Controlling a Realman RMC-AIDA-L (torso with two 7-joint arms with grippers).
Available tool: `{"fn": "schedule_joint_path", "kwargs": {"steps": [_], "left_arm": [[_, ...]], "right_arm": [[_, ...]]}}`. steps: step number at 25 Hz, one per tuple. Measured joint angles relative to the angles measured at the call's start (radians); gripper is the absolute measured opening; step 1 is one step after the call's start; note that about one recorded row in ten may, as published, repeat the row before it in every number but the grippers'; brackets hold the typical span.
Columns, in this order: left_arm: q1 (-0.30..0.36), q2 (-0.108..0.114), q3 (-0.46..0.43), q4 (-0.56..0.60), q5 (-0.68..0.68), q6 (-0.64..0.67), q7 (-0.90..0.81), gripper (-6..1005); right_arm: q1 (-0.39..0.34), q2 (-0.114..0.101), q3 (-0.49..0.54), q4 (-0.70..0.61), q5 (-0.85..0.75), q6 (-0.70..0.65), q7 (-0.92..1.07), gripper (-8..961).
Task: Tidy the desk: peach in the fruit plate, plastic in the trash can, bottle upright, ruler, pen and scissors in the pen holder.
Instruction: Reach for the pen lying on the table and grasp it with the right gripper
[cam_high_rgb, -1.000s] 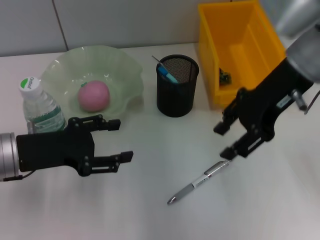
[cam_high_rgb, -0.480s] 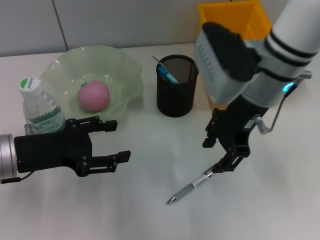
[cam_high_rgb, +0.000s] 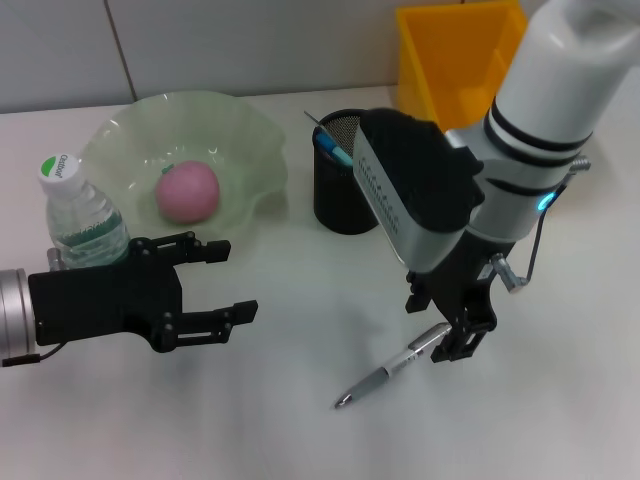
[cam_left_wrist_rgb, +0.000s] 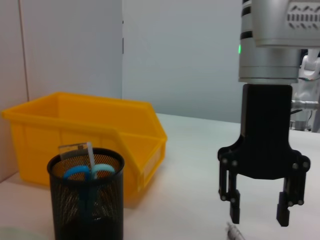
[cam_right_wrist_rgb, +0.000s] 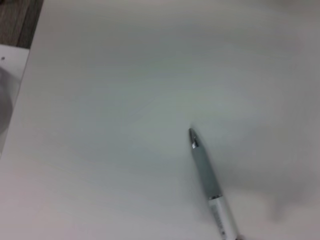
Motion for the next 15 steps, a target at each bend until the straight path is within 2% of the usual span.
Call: {"fn": "schedule_joint_path", "kwargs": {"steps": [7, 15], "left_arm": [[0.004, -0.002, 0.004, -0.002, -0.004, -0.015, -0.006, 786], [0.004, -0.004, 0.004, -0.006, -0.014, -0.023, -0.013, 786]], "right_arm": [[-0.006, 0.002, -0.074, 0.033, 0.009, 0.046, -0.039, 608], [-0.001, 0.002, -0.108, 0.053, 0.011, 0.093, -0.092, 607]]}}
